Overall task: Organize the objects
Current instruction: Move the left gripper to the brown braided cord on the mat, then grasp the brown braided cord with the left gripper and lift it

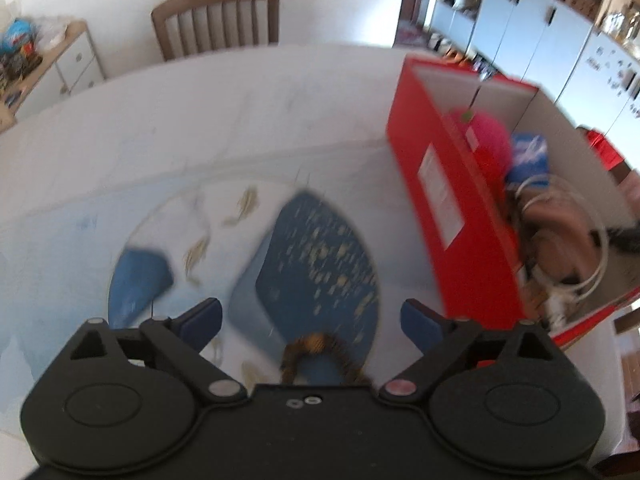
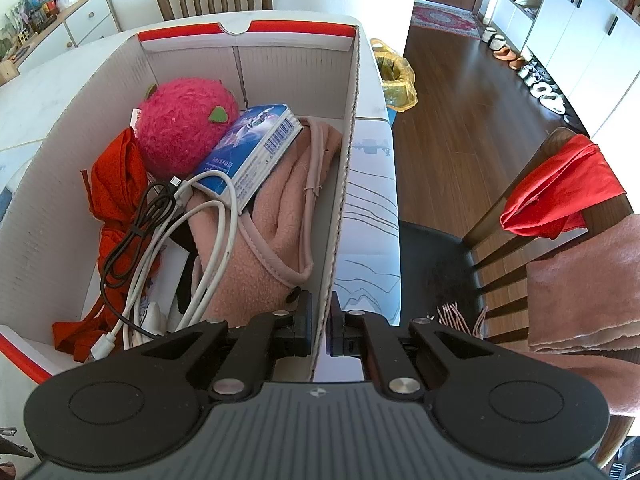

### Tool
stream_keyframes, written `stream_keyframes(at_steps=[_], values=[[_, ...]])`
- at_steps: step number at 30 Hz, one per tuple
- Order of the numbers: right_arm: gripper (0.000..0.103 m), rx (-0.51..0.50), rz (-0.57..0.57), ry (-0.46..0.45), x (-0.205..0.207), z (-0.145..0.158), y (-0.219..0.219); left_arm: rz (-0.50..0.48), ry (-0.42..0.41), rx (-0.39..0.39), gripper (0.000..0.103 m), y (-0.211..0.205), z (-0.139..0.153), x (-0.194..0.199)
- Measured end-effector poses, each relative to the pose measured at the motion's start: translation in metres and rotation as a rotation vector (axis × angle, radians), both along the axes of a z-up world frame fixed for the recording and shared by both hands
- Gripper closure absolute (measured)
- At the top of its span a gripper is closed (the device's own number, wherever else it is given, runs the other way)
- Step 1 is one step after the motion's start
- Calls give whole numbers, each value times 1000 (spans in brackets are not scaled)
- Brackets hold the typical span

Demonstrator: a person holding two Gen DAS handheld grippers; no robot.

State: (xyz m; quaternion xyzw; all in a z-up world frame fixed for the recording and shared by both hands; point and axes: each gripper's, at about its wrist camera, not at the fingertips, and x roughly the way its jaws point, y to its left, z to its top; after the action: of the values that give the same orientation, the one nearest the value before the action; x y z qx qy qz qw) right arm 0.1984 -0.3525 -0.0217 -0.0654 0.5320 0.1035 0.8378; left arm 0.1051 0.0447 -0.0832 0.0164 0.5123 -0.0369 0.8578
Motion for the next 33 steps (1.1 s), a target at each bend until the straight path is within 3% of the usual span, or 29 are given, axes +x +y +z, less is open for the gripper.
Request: stream_keyframes(at_steps=[12,24,29,33], values=[[97,-1,0,0,0,0,1,82,90,21,11,22,-41,-16],[97,-2,0,1,0,0,0,52,100,-16,45,14,-51,-21],[97,-2,0,2,0,0,1,35,94,-47,74,8,-47,-20],[97,-2,0,2,0,0,1,25,94,-60,89,2,-44,-19]])
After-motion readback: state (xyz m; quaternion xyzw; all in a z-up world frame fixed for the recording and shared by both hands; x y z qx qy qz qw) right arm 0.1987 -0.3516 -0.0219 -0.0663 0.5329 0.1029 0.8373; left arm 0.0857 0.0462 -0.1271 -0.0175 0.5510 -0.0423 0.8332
